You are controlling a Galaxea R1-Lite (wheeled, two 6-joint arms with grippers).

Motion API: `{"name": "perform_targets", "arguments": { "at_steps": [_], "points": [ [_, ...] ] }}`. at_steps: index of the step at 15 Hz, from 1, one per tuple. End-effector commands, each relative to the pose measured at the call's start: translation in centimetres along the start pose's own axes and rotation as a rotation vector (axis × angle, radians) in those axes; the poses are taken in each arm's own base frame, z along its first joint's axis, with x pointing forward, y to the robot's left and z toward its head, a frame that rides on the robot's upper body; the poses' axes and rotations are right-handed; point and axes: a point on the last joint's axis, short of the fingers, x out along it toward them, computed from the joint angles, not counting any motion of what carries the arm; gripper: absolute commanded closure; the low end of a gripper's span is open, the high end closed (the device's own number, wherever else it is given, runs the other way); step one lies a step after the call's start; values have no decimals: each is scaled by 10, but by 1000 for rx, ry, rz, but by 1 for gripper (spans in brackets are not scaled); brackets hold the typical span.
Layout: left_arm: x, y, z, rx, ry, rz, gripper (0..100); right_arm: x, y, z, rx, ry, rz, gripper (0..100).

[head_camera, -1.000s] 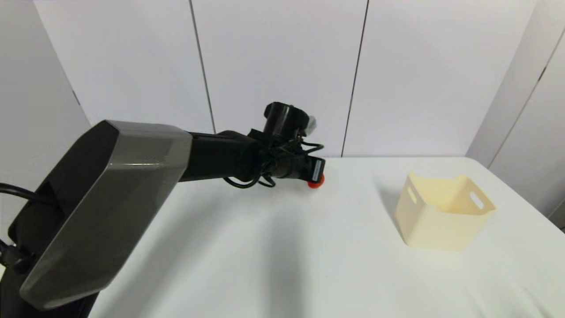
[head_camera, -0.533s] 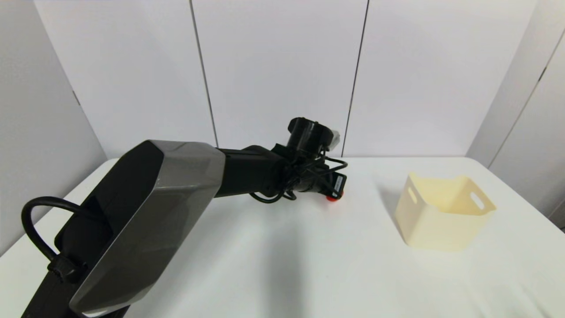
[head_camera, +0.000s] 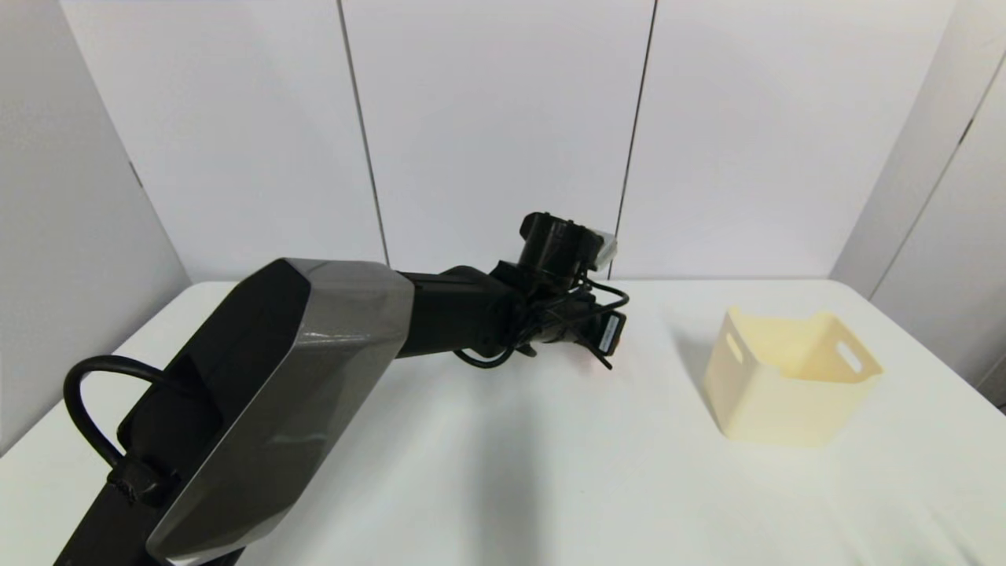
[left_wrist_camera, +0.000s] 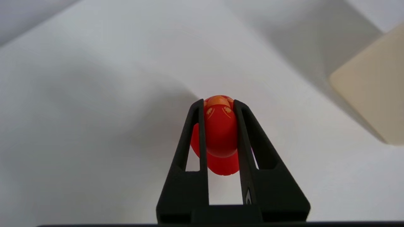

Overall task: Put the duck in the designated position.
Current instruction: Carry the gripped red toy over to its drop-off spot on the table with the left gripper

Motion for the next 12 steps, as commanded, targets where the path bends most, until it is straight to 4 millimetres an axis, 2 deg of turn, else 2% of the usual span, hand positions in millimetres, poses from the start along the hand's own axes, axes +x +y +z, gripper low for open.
{"name": "perform_targets", "arguments": {
  "at_steps": [1, 5, 12],
  "points": [
    [1, 0, 5, 28, -58, -1, 100, 0, 0, 0, 0, 1, -1, 0],
    [8, -4, 10, 95, -160, -8, 100, 0, 0, 0, 0, 1, 1, 0],
    [25, -32, 6, 138, -276, -67, 100, 0, 0, 0, 0, 1, -1, 0]
  ]
}}
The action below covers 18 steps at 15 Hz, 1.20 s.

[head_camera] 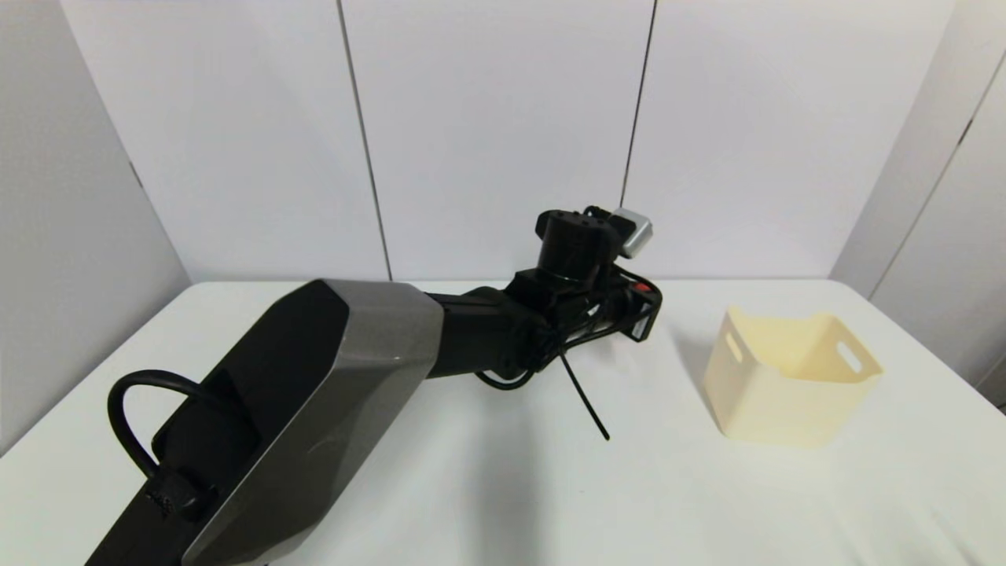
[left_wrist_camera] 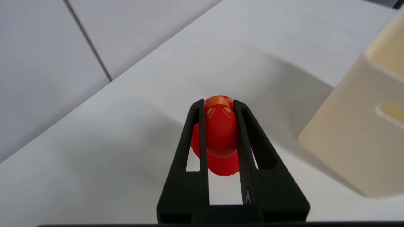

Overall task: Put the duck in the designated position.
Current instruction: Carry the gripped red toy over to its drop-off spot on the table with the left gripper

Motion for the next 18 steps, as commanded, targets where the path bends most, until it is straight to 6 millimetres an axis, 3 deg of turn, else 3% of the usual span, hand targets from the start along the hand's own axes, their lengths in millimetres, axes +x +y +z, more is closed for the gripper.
{"name": "perform_targets", "arguments": {
  "at_steps": [1, 11, 18],
  "points": [
    [10, -16, -10, 10, -17, -31, 100, 0, 0, 0, 0, 1, -2, 0],
    [25, -52, -23, 28, -92, -89, 100, 0, 0, 0, 0, 1, -2, 0],
    [31, -54, -30, 30, -132, -91, 100, 0, 0, 0, 0, 1, -2, 0]
  ]
}}
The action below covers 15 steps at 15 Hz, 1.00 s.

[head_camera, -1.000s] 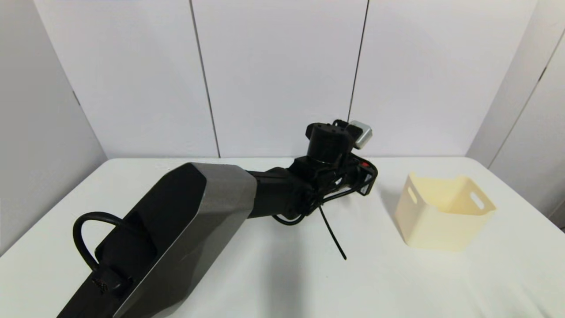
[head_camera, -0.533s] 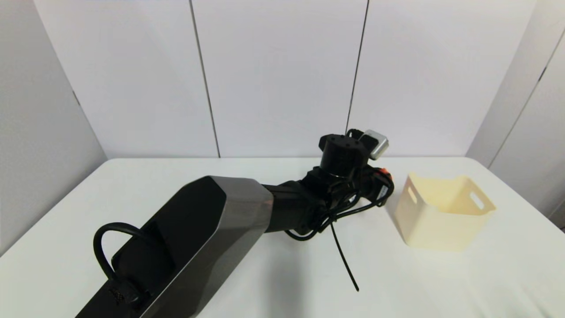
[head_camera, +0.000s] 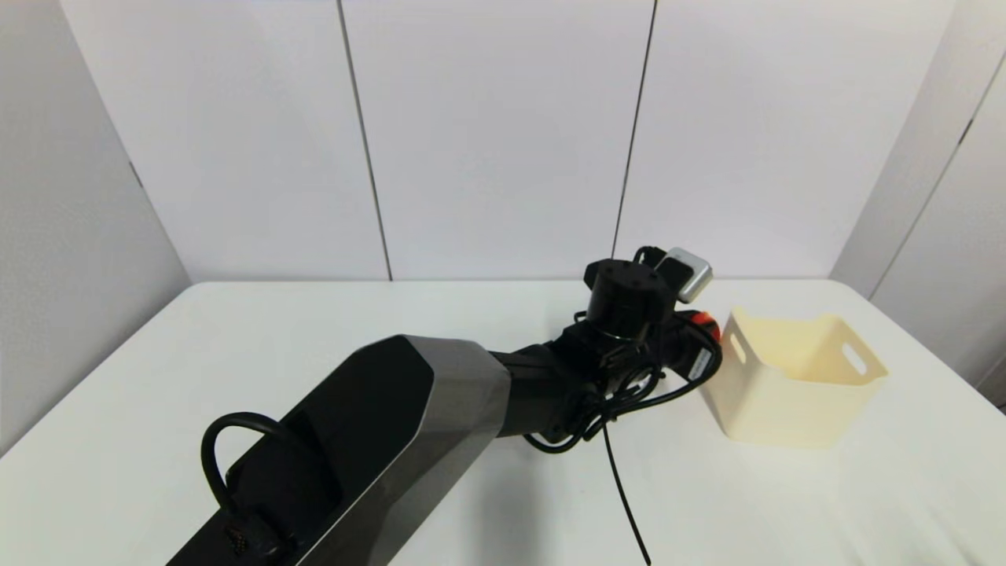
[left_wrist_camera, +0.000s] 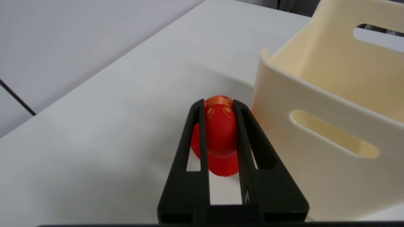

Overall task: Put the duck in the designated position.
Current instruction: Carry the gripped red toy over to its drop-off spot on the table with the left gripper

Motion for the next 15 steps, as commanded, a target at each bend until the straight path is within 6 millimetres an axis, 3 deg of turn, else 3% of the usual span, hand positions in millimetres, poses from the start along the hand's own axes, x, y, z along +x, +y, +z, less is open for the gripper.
{"name": "perform_targets", "arguments": {
  "at_steps": [1, 8, 15],
  "points": [
    [4, 0, -8, -1, -13, 1, 100, 0, 0, 0, 0, 1, -1, 0],
    [8, 17, -26, 2, -38, 34, 100, 0, 0, 0, 0, 1, 1, 0],
    [10, 27, -28, 6, -92, 55, 100, 0, 0, 0, 0, 1, -1, 0]
  ]
}}
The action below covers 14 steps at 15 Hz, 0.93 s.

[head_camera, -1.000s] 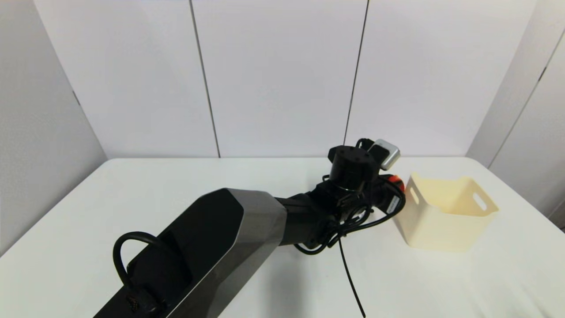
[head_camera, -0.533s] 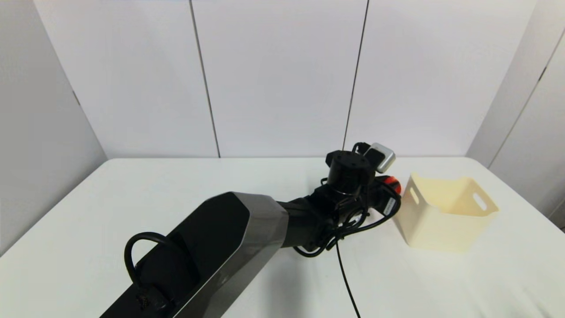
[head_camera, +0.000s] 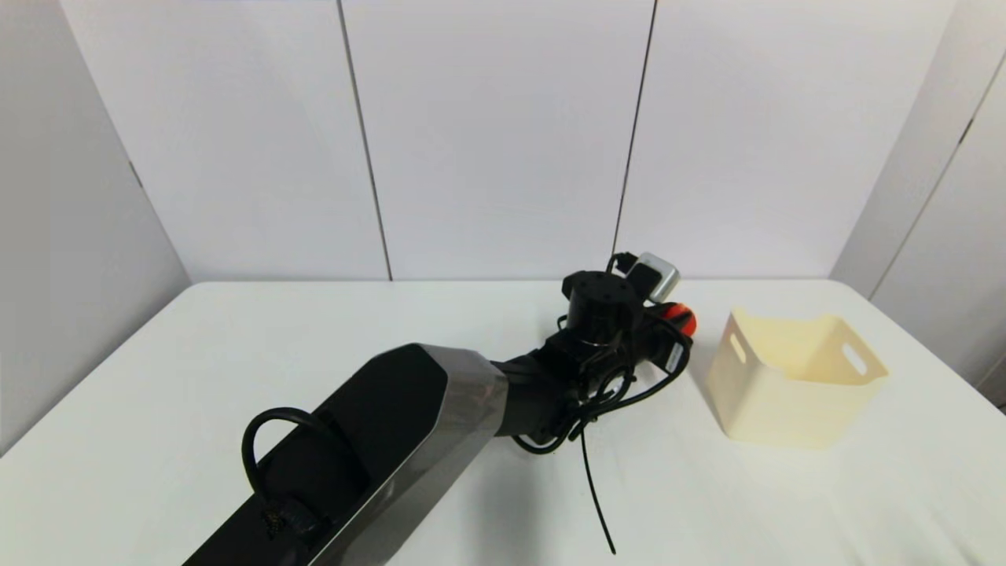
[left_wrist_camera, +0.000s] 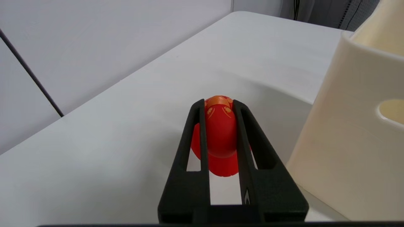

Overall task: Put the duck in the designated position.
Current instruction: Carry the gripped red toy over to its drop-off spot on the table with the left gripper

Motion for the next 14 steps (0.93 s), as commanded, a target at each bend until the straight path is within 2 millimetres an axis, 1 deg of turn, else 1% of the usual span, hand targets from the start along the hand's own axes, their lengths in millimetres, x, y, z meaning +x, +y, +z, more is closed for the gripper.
{"name": "perform_targets", "arguments": {
  "at_steps": [1, 4, 14],
  "points": [
    [1, 2, -3, 2, -13, 4, 100, 0, 0, 0, 0, 1, 0, 0],
    [0, 2, 1, 7, -41, 5, 100, 0, 0, 0, 0, 1, 0, 0],
    [1, 2, 3, 9, -61, 5, 100, 0, 0, 0, 0, 1, 0, 0]
  ]
}}
